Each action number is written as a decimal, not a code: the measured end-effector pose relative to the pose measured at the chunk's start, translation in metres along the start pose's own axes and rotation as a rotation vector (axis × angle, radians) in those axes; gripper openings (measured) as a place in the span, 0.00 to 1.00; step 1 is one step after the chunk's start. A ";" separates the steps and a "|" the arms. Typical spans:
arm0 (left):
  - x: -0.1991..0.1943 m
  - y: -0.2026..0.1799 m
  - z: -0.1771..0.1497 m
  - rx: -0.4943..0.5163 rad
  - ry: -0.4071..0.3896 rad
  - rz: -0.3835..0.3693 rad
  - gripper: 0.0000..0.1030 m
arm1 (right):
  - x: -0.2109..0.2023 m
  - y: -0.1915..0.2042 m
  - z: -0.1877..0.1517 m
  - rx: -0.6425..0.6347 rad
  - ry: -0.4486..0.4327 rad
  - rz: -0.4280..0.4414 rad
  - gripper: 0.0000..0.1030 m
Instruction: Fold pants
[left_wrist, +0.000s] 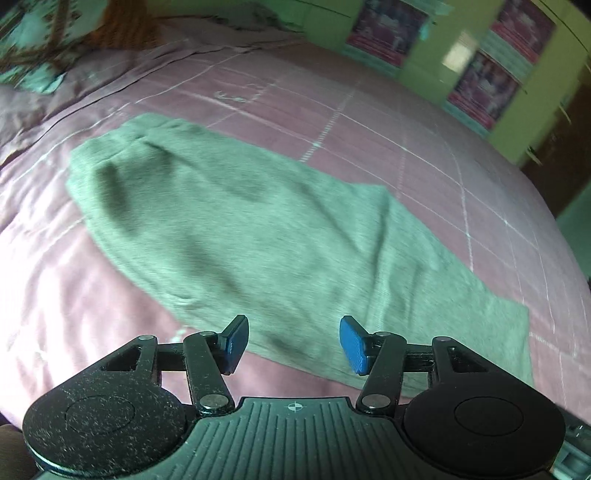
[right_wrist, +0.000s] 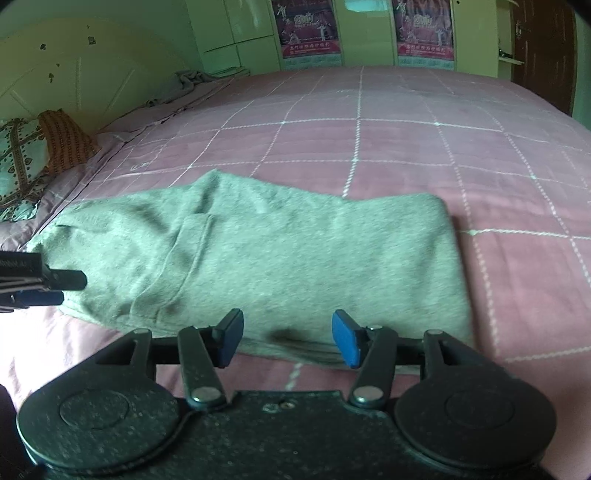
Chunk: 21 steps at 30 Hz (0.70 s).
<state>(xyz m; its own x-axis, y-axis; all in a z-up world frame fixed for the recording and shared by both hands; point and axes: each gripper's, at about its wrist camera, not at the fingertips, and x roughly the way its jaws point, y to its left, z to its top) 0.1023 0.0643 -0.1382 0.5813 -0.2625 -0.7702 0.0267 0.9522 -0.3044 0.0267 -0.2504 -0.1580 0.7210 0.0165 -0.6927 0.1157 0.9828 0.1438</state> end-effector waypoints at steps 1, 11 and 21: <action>0.000 0.007 0.002 -0.021 0.002 0.002 0.52 | 0.002 0.004 0.000 -0.003 0.003 0.006 0.52; 0.015 0.076 0.019 -0.238 0.008 0.049 0.52 | 0.019 0.039 0.013 -0.053 0.014 0.061 0.55; 0.049 0.128 0.025 -0.460 0.022 -0.011 0.54 | 0.040 0.054 0.015 -0.076 0.049 0.073 0.56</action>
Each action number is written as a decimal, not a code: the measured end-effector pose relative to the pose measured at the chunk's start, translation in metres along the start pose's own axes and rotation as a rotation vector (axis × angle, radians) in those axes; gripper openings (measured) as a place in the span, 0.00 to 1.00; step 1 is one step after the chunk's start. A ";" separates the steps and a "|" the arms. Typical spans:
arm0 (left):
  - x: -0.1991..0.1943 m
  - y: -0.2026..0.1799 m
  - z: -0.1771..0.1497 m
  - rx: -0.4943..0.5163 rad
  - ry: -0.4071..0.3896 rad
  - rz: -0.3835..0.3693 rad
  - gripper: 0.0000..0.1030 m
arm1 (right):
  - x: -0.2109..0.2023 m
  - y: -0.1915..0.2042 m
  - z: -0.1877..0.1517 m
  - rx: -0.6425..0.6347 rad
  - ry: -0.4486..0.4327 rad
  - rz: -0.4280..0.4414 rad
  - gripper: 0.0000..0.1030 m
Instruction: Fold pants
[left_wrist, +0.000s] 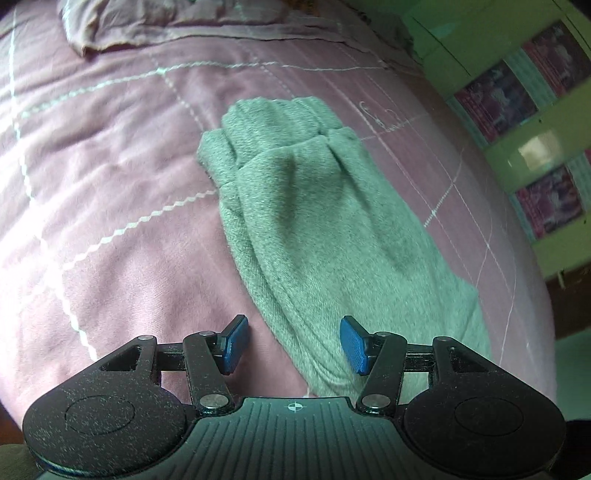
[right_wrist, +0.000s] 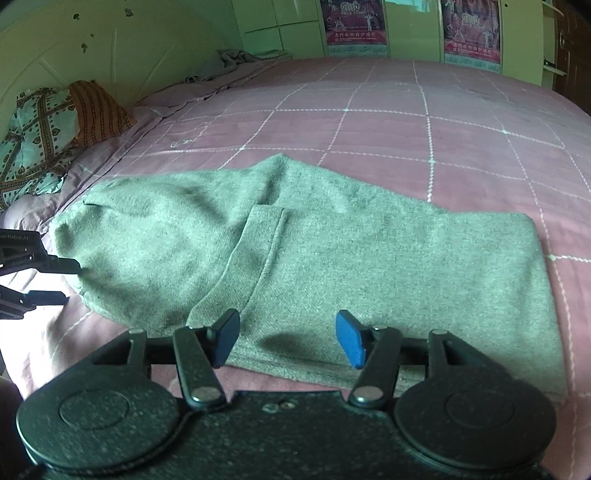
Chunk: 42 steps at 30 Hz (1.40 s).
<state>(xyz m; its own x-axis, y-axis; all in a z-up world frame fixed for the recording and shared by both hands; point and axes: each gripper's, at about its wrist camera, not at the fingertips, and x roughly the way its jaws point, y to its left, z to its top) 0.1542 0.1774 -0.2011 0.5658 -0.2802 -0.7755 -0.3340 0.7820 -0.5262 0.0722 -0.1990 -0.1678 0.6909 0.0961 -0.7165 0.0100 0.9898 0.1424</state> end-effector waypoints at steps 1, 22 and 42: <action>0.005 0.003 0.002 -0.020 0.001 -0.010 0.55 | 0.002 0.000 0.000 0.002 0.004 -0.001 0.56; 0.080 0.008 0.030 -0.185 -0.049 -0.162 0.22 | 0.040 0.005 0.024 -0.055 0.019 -0.080 0.57; 0.018 -0.255 -0.100 0.904 -0.130 -0.342 0.16 | -0.006 -0.053 0.025 0.035 -0.024 -0.098 0.62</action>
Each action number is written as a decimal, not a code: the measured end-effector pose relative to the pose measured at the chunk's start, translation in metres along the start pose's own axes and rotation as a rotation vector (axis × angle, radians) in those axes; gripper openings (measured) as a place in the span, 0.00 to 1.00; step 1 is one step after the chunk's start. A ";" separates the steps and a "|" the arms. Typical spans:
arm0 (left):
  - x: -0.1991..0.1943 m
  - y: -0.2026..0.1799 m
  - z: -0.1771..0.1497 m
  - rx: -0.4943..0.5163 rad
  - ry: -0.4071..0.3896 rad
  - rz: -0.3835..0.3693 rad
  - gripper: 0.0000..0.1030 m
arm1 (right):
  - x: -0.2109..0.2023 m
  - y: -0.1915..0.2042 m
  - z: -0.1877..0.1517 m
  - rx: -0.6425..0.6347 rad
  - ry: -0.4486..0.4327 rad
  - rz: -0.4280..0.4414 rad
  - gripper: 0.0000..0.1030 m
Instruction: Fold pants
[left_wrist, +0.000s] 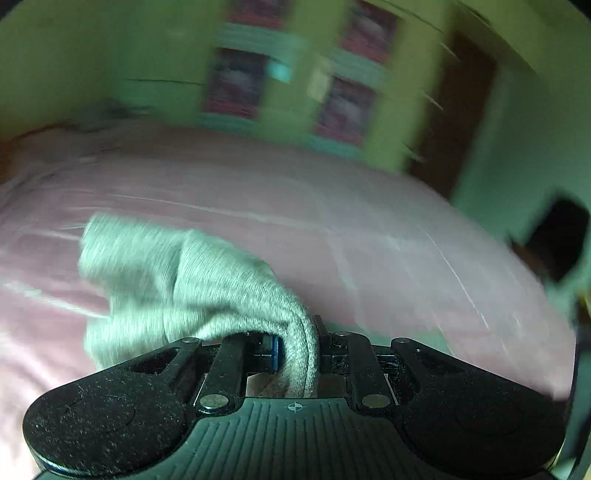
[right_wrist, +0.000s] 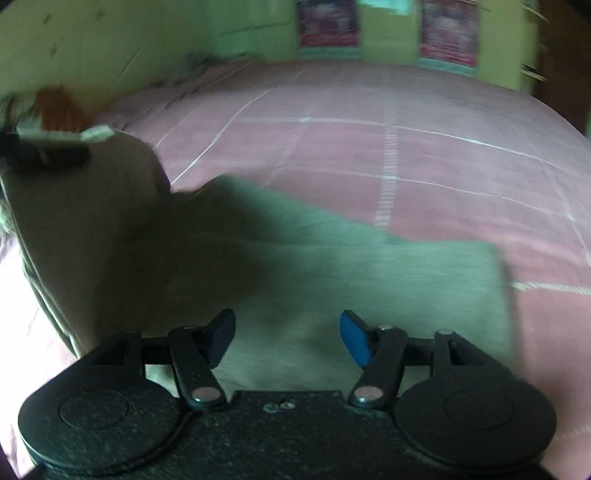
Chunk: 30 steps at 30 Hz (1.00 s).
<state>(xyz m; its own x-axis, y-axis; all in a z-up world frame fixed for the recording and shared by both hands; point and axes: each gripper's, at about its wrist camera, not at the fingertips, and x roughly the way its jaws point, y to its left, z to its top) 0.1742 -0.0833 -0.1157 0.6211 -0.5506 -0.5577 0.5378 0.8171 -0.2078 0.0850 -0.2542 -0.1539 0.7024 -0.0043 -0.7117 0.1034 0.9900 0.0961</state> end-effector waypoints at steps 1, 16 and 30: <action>0.010 -0.020 -0.006 0.052 0.036 -0.022 0.16 | -0.008 -0.015 -0.003 0.033 -0.003 -0.012 0.64; -0.001 -0.082 -0.032 0.163 0.148 -0.047 0.25 | -0.050 -0.098 -0.034 0.237 -0.037 0.016 0.67; 0.020 0.025 -0.081 -0.286 0.246 0.065 0.32 | -0.017 -0.100 -0.021 0.467 0.022 0.189 0.69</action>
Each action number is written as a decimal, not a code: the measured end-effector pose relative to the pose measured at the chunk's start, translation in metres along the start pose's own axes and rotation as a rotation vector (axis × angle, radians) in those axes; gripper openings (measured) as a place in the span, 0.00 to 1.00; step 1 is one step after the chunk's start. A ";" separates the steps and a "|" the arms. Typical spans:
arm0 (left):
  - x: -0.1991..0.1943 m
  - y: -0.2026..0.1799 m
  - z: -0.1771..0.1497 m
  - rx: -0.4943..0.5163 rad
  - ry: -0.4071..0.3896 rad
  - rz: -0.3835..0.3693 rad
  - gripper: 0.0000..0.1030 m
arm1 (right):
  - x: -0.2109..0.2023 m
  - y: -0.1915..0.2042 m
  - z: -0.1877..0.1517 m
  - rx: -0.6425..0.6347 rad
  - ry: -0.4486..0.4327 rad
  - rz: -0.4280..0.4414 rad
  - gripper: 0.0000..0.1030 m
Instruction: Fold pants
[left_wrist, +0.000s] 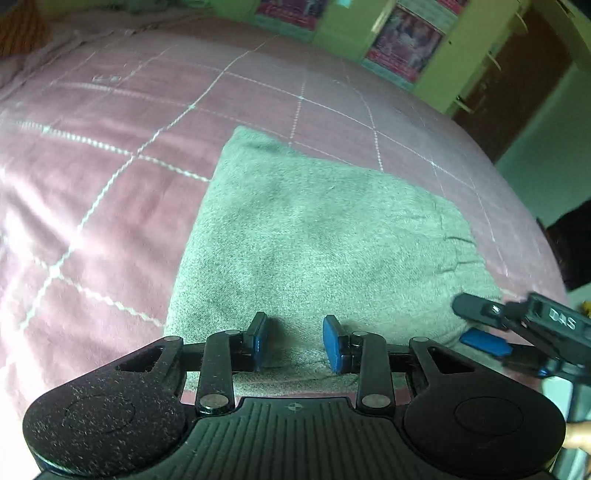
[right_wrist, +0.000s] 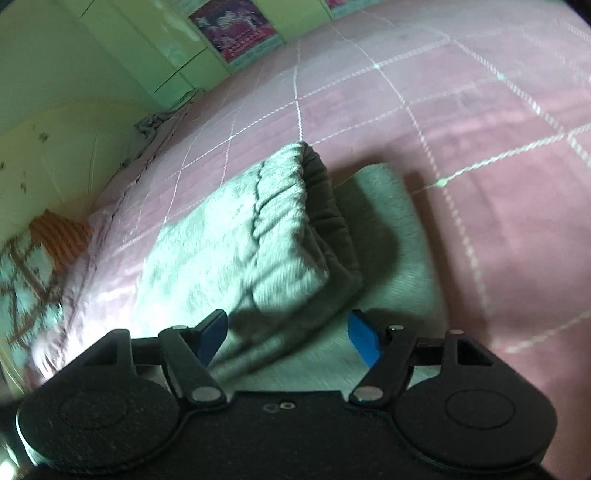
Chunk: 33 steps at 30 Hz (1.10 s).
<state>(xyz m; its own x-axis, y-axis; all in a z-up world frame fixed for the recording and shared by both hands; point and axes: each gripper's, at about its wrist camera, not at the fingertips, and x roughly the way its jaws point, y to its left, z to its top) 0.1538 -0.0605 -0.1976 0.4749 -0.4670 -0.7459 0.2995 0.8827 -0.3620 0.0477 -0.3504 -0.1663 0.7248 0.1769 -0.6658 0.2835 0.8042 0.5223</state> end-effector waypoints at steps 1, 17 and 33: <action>-0.002 -0.002 -0.001 0.008 -0.001 0.003 0.32 | 0.005 0.000 0.002 0.029 0.004 0.004 0.69; -0.008 -0.013 -0.001 0.032 -0.011 0.023 0.32 | -0.021 0.052 -0.007 -0.215 -0.142 -0.037 0.42; -0.010 -0.019 -0.004 0.068 -0.001 0.024 0.33 | -0.009 0.000 -0.019 -0.017 -0.114 -0.096 0.48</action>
<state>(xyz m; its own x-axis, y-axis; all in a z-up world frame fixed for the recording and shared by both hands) 0.1396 -0.0725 -0.1853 0.4836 -0.4461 -0.7530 0.3439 0.8880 -0.3053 0.0291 -0.3415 -0.1703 0.7616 0.0336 -0.6472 0.3452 0.8241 0.4490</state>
